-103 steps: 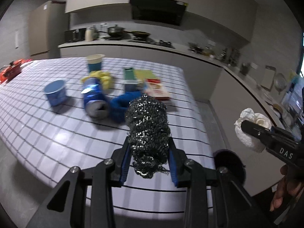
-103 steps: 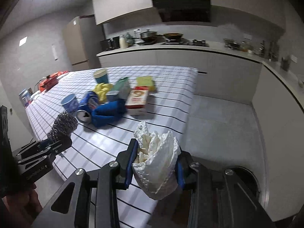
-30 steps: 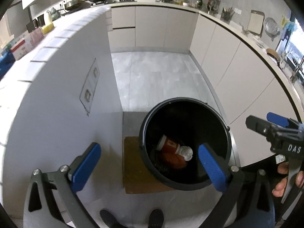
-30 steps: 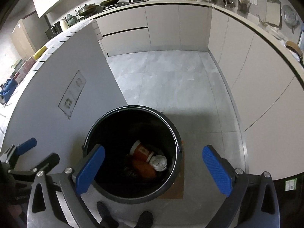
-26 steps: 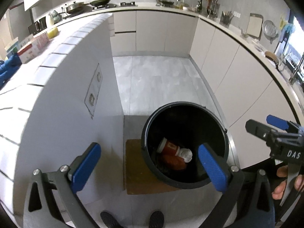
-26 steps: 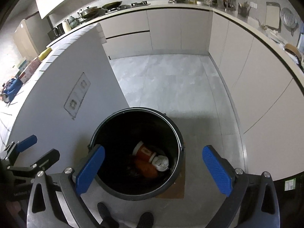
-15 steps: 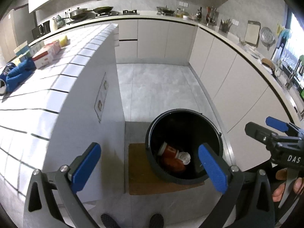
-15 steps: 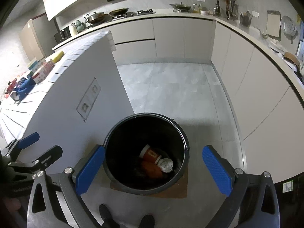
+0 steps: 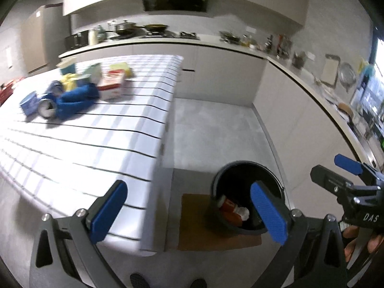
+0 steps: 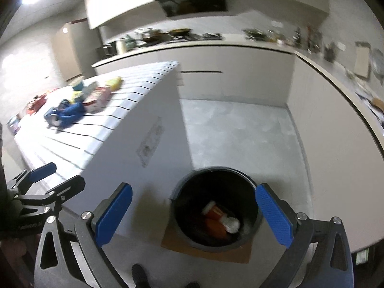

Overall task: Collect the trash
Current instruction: 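Move both tools back toward the blue can and cloth on the table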

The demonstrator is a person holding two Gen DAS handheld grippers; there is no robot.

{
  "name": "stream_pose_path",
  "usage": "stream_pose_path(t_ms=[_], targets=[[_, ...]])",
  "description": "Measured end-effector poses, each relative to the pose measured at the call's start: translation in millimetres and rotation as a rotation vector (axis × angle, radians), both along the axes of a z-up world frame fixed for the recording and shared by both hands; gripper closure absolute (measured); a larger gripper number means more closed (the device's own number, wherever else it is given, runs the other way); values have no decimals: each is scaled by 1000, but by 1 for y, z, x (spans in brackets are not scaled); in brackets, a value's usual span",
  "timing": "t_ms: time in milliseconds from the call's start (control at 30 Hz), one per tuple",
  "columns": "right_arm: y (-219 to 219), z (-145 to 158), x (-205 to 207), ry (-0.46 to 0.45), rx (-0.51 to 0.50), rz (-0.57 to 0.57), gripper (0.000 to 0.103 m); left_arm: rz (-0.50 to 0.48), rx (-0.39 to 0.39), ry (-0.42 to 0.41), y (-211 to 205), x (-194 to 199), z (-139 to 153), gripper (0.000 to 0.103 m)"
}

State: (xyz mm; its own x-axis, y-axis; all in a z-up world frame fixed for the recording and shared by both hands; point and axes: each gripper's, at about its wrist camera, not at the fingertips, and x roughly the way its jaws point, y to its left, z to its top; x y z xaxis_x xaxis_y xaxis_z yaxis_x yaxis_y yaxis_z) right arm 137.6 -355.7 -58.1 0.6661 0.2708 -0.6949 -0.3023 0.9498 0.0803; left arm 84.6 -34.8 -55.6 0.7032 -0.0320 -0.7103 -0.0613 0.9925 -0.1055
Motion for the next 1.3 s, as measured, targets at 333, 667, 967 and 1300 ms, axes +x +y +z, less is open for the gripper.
stream_pose_path(t_ms=[333,667,967,1300], targets=[[88,24,2,-46,-39,140,0,178,14,-41,94,-22,19,0],[164,36,13,-58,-81,190,0,265,-22,-56,174,-14,20,13],[228,38,56,-70,-73,205,2,316,-7,-42,223,30,9,13],[293,19,115,-27,-66,224,22,345,-38,-31,264,84,-2,19]])
